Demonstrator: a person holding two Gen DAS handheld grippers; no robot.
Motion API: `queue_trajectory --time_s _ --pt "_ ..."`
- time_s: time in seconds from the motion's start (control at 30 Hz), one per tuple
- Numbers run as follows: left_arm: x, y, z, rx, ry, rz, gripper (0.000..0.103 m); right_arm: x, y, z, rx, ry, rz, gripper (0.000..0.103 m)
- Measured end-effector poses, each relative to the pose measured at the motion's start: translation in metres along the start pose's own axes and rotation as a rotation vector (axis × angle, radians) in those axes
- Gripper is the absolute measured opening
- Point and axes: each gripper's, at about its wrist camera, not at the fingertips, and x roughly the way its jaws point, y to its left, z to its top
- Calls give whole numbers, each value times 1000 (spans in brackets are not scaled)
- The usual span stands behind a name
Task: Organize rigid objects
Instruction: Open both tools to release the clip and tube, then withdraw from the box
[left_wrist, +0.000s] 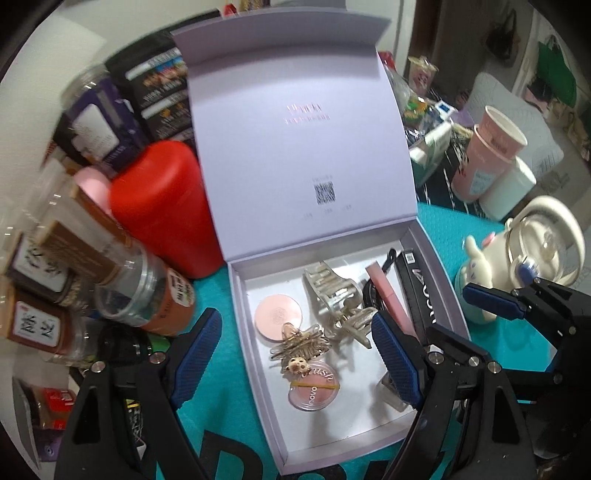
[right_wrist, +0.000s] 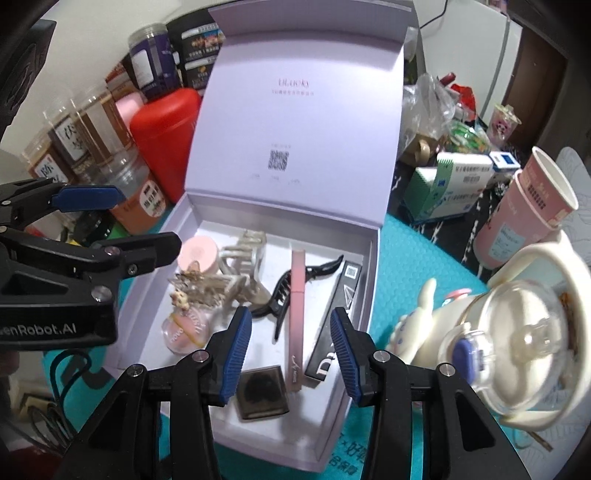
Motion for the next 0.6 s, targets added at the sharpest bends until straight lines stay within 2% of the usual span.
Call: queue_trajectory --time_s 0.17,0.3,0.5,0.6 --pt "-25 1 1 -24 -35 14 84 -26 2 5 2 -44 -1 49" --pt "-52 -1 -3 -40 -72 32 84 -50 4 4 5 -83 -2 54" --pt "-90 -6 -15 -59 -117 62 84 -80 6 -8 6 -116 7 55" --pt "-106 -11 -25 -71 -130 69 84 -97 8 -18 5 -129 9 58"
